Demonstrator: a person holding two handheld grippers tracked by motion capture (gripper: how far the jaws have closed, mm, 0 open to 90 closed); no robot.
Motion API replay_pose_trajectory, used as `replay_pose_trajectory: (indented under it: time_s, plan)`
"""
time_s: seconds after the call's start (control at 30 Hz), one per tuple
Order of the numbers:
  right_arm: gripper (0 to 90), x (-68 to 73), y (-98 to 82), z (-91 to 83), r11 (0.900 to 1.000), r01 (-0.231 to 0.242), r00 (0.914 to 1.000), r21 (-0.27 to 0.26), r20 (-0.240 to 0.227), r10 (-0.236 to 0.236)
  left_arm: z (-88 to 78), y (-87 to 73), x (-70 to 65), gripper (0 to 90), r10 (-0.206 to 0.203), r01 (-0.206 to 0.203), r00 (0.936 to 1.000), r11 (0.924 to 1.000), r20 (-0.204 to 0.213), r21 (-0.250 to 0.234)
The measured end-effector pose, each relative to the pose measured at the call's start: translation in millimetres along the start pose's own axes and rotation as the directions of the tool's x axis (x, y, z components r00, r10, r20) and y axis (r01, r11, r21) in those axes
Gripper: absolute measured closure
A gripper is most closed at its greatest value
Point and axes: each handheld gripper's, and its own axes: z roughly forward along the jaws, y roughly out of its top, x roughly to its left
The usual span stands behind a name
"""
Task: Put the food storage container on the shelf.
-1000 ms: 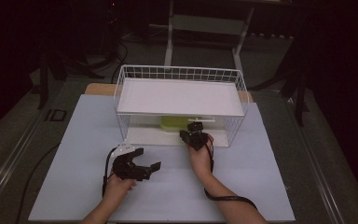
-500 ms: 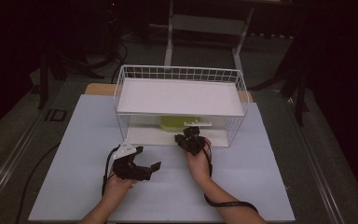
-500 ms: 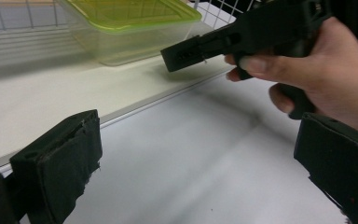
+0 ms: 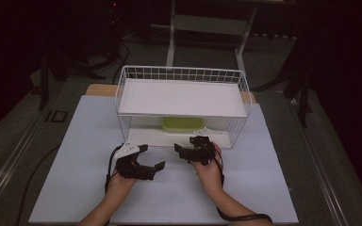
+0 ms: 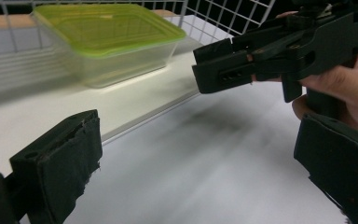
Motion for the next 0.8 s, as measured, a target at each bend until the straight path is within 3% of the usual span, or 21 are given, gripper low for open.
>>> replay_pose_trajectory:
  time_s: [0.07,0.13,0.2,0.37,0.5,0.57,0.8]
  plan:
    - [18.3,-2.8,-1.4,-3.3,0.999,-0.037,0.9986,0.007,-0.038,0.037,-0.3,2.2,-2.5,1.8,0.021,-0.021,0.9997,0.9998,0.01,0.0]
    - [17.9,-3.3,-3.1,-6.5,0.999,-0.032,0.999,0.004,-0.031,0.032,-1.2,4.1,-3.9,1.8,0.02,-0.02,0.999,0.9998,0.04,-0.006]
    - [17.4,-3.8,-4.1,-10.5,1.0,-0.031,0.9981,0.002,-0.053,0.032,-2.5,6.0,-5.0,1.8,0.026,-0.025,0.998,0.9996,0.058,-0.008]
    - [17.5,-4.7,-7.7,-23.6,1.0,-0.012,0.9997,-0.01,-0.022,0.012,-5.4,9.2,-7.0,1.8,0.022,-0.022,0.9967,0.9998,0.078,-0.003]
    - [17.9,-7.4,-9.6,-37.8,1.0,-0.016,0.9992,-0.019,-0.037,0.015,-10.2,11.4,-9.2,1.8,0.039,-0.039,0.9947,0.9992,0.095,0.003]
    - [17.9,-9.0,-9.8,-44.8,0.999,-0.017,0.9987,-0.028,-0.048,0.015,-13.9,12.3,-10.4,1.8,0.03,-0.029,0.9927,0.9995,0.117,-0.009]
    - [17.9,-11.2,-13.5,-66.2,0.999,-0.007,0.9987,-0.042,-0.05,0.004,-27.9,11.6,-15.7,1.8,0.037,-0.036,0.9916,0.9993,0.124,-0.011]
